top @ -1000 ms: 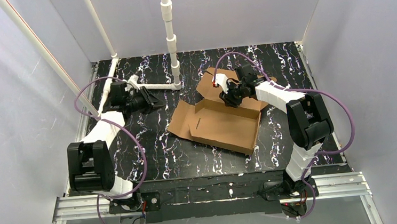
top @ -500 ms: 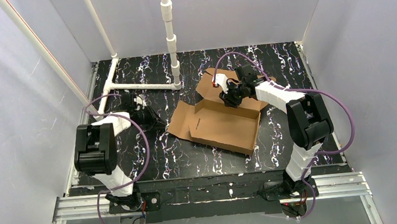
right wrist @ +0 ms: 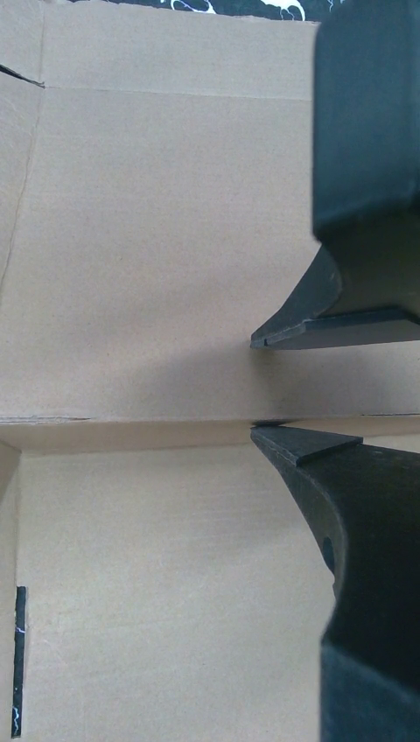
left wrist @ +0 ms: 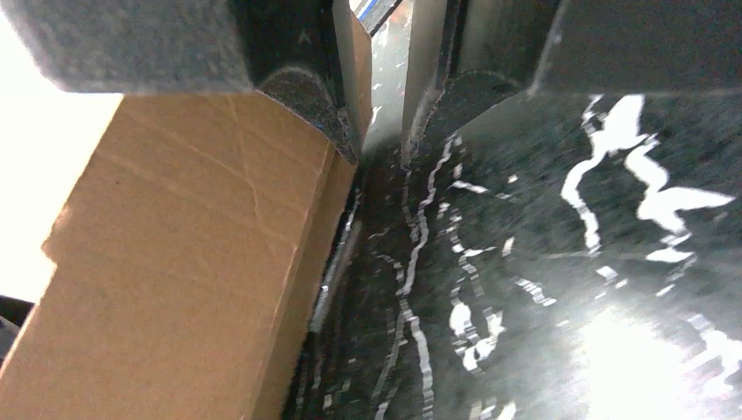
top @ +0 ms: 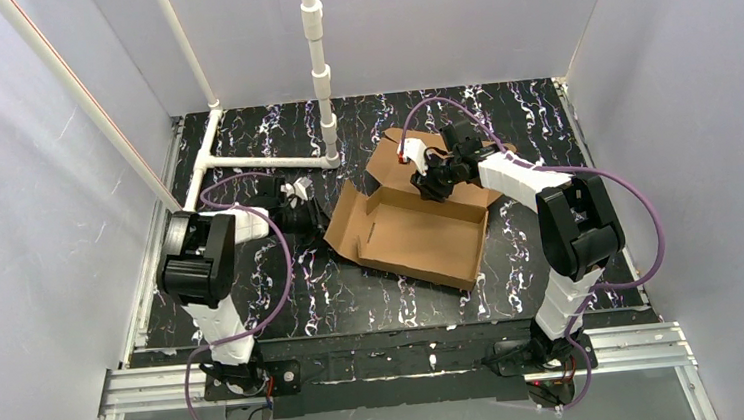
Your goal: Fold the paper box
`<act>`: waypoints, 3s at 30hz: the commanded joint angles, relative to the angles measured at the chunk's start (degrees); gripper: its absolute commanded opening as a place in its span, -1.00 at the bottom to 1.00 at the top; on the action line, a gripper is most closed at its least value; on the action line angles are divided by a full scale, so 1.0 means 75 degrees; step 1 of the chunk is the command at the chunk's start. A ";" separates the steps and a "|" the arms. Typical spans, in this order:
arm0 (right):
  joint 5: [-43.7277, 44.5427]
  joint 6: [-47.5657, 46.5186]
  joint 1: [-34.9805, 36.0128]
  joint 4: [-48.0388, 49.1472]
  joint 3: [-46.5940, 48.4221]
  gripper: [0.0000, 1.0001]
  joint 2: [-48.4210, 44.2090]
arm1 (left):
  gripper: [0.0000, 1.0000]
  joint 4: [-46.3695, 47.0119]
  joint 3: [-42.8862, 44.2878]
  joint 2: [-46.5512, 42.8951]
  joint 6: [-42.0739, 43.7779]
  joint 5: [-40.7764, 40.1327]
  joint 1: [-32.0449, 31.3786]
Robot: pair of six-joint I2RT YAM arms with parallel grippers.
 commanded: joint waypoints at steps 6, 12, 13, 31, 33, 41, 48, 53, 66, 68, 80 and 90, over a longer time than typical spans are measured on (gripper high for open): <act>-0.0231 0.0013 0.0193 -0.0536 -0.0020 -0.15 0.0379 | -0.40 0.0155 0.0710 -0.0156 -0.0108 0.0694 -0.0500; -0.0231 0.0024 0.0197 -0.0526 -0.0031 -0.16 0.0382 | -0.26 0.0145 0.0847 -0.0207 -0.0252 0.0764 -0.0785; -0.0234 0.0032 0.0199 -0.0526 -0.0022 -0.16 0.0382 | -0.23 0.0144 0.0868 -0.0199 -0.0263 0.0777 -0.0829; -0.0255 0.0059 0.0205 -0.0526 -0.0019 -0.17 0.0393 | 0.97 -0.0442 0.1285 0.0063 0.0022 0.0374 -0.1286; -0.0266 0.0051 0.0211 -0.0526 -0.0020 -0.17 0.0399 | 0.97 -0.0687 0.1376 0.0151 0.0142 0.0229 -0.1329; -0.0258 0.0071 0.0233 -0.0526 -0.0020 -0.17 0.0413 | 0.97 -0.1176 0.1557 0.0397 0.0379 -0.0312 -0.1505; -0.0248 0.0072 0.0246 -0.0533 -0.0008 -0.17 0.0428 | 0.88 -0.2062 0.2056 0.0361 0.0783 -0.1684 -0.1851; -0.0255 0.0065 0.0268 -0.0537 -0.0008 -0.17 0.0433 | 0.66 -0.2707 0.2492 0.0315 0.1094 -0.2641 -0.2205; -0.0506 0.0212 0.0293 -0.0712 0.0126 -0.14 0.0195 | -0.53 -0.3430 0.2844 0.0137 0.1511 -0.5243 -0.2910; -0.0641 0.0334 0.0293 -0.0715 0.0154 -0.13 0.0032 | -0.74 -0.3464 0.2852 0.0069 0.1594 -0.5731 -0.3056; -0.1697 0.0583 0.0216 -0.0722 -0.0049 0.26 -0.1254 | -1.00 -0.3554 0.2694 -0.0558 0.2227 -0.8891 -0.3952; -0.2727 0.1661 0.0129 0.0331 -0.0698 0.10 -0.1136 | -0.73 -0.3371 0.2572 -0.0421 0.1641 -0.9082 -0.4022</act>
